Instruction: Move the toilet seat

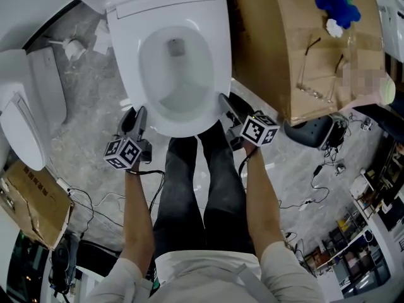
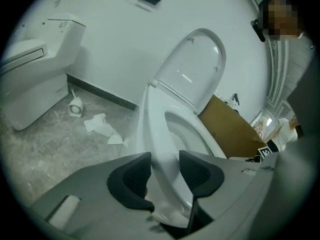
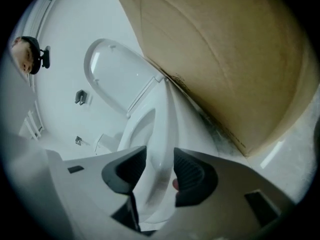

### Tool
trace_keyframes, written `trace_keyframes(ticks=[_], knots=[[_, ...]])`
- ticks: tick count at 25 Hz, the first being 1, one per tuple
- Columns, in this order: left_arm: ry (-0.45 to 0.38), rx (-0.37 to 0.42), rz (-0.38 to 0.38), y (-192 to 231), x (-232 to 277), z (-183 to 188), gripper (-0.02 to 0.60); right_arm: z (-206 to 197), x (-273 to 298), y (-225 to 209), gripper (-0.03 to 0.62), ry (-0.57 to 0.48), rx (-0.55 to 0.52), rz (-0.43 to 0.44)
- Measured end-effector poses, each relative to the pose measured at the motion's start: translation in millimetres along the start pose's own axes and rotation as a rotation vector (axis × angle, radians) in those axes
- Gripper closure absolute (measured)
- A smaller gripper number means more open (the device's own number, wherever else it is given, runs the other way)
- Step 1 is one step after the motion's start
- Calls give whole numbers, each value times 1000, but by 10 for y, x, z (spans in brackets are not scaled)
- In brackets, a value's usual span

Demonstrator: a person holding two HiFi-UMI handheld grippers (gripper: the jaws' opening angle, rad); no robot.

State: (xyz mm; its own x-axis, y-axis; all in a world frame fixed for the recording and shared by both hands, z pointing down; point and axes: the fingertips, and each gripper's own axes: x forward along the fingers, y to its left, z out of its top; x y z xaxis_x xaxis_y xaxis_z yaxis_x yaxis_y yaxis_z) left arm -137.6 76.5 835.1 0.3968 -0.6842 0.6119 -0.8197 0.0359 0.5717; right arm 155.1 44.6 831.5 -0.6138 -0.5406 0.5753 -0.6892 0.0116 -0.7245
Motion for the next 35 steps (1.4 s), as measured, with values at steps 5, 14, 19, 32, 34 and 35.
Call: trace_keyframes(ticks=[5,14,19,32,34,35], knots=[[-16,17,-19,-134,-125,130,400,100,-123,168,416,-18,-3,32],[-81,19,-35,-409,-372,473,394,350,-363,517,416,-86,9,51],[-115,17,-35,-593,-518,733,391,550,-501,754,414,-123,16,60],[-153,35,-37,-897,-689,1297,379,978,-668,1172,405,-214,139,105],[-160,65,-38,-950,-704,1395,377,1046,-684,1233,401,-233,151,110],[-164,78,-39,-975,-710,1441,377,1078,-697,1245,399,-243,153,102]])
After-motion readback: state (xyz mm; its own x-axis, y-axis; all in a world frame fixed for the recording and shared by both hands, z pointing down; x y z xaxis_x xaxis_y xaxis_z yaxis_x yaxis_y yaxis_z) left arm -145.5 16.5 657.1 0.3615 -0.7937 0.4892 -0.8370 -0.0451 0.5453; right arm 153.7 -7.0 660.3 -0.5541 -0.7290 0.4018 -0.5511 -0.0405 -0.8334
